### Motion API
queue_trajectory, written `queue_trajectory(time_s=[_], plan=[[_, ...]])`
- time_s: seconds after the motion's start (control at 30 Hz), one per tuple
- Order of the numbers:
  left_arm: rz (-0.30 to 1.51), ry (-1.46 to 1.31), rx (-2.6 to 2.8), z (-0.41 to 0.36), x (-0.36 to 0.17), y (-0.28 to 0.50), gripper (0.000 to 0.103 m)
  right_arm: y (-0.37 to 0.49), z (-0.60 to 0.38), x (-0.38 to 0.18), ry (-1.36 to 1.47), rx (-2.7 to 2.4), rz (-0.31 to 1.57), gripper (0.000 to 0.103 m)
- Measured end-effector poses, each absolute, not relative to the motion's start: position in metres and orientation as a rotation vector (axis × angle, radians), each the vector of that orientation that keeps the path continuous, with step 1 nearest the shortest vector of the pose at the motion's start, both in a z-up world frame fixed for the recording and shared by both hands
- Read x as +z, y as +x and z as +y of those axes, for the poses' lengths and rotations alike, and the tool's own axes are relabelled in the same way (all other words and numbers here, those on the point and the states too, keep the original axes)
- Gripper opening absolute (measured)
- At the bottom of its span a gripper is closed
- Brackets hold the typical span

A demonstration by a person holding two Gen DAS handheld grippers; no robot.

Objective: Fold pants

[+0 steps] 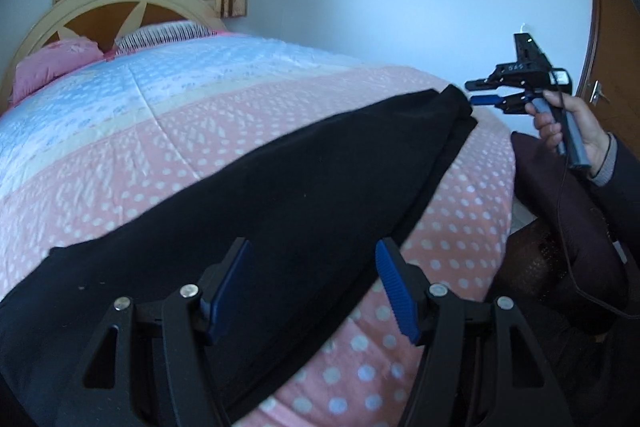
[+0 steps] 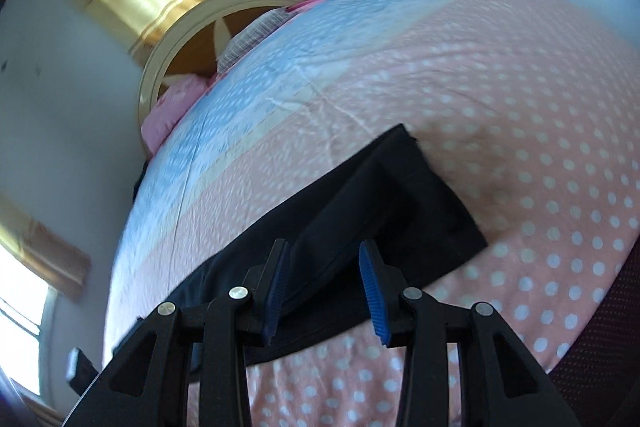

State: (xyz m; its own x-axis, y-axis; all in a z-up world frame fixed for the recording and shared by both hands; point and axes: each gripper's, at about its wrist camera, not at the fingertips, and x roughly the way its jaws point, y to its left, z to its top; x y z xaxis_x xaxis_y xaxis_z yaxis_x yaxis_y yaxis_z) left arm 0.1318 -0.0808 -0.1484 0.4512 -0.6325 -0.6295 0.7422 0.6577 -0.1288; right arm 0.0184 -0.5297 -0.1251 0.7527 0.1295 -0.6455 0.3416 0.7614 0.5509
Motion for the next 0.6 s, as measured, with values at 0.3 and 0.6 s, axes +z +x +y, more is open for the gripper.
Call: queue_trajectory(time_s=[0.3, 0.6], plan=[[0.804, 0.141, -0.836, -0.081, -0.165, 0.145, 0.066, 0.043, -0.556, -0.152, 0.815, -0.194, 0.746, 0.038], [0.797, 0.193, -0.841, -0.089, -0.169, 0.141, 0.066, 0.054, -0.567, -0.156, 0.806, -0.276, 0.734, 0.001]])
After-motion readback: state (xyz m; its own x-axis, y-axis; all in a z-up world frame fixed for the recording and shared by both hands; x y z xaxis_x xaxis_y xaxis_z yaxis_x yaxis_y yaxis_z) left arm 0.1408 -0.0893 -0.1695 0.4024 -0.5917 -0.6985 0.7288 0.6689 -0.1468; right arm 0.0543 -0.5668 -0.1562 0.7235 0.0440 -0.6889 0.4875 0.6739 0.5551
